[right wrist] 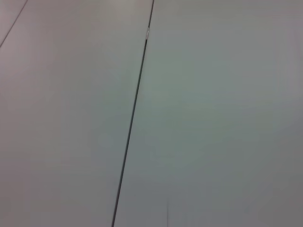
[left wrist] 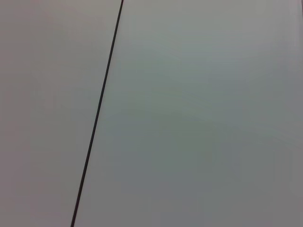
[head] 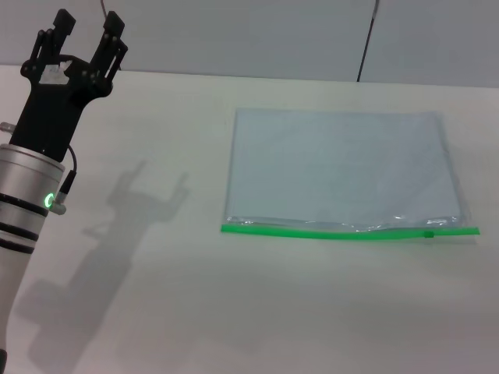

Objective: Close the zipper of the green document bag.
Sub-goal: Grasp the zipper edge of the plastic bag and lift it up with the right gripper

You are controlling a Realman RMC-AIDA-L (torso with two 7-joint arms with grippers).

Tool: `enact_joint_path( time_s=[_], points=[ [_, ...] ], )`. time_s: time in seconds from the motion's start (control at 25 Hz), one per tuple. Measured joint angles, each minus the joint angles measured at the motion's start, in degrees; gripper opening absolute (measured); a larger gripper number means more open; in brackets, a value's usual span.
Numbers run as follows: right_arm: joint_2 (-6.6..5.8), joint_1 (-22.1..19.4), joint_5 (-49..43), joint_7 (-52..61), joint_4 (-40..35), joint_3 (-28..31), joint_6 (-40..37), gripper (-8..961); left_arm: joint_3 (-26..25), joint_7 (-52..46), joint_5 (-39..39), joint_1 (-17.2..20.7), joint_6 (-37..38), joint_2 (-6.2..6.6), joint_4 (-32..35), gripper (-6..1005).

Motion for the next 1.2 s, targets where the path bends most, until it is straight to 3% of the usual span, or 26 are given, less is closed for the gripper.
enact_joint_path(
  time_s=[1.2],
  points=[
    [0.0, -0.2, 0.0, 0.0, -0.1, 0.0, 0.0, 876, 0.0, 0.0, 0.0, 0.0, 0.0, 0.0, 0.0, 767]
  ],
)
